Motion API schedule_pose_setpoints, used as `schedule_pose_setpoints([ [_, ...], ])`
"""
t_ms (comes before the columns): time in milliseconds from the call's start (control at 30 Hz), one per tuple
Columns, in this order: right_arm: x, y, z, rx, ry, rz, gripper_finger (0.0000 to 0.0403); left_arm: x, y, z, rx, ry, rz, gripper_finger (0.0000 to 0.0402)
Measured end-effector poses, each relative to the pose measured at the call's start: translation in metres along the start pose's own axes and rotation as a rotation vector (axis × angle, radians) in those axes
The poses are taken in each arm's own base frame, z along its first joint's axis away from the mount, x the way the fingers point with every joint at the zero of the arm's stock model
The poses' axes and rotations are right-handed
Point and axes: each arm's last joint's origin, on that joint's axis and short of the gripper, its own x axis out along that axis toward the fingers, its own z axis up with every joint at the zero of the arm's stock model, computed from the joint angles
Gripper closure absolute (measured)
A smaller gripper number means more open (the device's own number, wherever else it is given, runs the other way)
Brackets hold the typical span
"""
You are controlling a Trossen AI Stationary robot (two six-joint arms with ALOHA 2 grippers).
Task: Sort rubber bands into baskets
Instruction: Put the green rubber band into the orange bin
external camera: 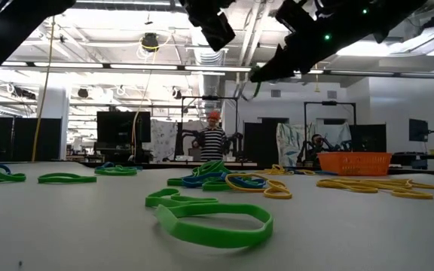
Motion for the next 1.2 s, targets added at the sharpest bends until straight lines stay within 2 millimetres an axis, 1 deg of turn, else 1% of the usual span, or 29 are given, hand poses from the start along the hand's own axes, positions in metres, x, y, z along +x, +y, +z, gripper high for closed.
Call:
schedule_pose_setpoints([
  [233,-0.003,-0.015,0.002,0.025,-0.003,-0.063,0.0383,-0.008,-0.006,-0.002,0.007,0.011,0.003,0.0356],
  [333,-0.008,-0.020,0.003,0.033,-0.004,-0.075,0.0383,-0.017,-0.009,-0.002,0.017,-0.010,0.017,0.0356],
  [567,-0.017,-0.027,0.006,0.034,0.001,-0.081,0.0383,-0.041,-0.027,0.006,0.136,-0.182,-0.043,0.0356],
  [900,-0.020,-0.028,0.005,0.041,0.014,-0.077,0.0383,-0.042,-0.034,-0.003,0.107,-0.126,-0.107,0.0356],
  [1067,-0.020,-0.028,0.004,0.045,0.019,-0.065,0.0383,-0.045,-0.034,-0.003,0.059,-0.082,-0.044,0.0356],
  [1200,-0.020,-0.028,0.003,0.045,0.030,-0.062,0.0383,-0.057,-0.041,0.001,0.072,-0.126,0.022,0.0356],
])
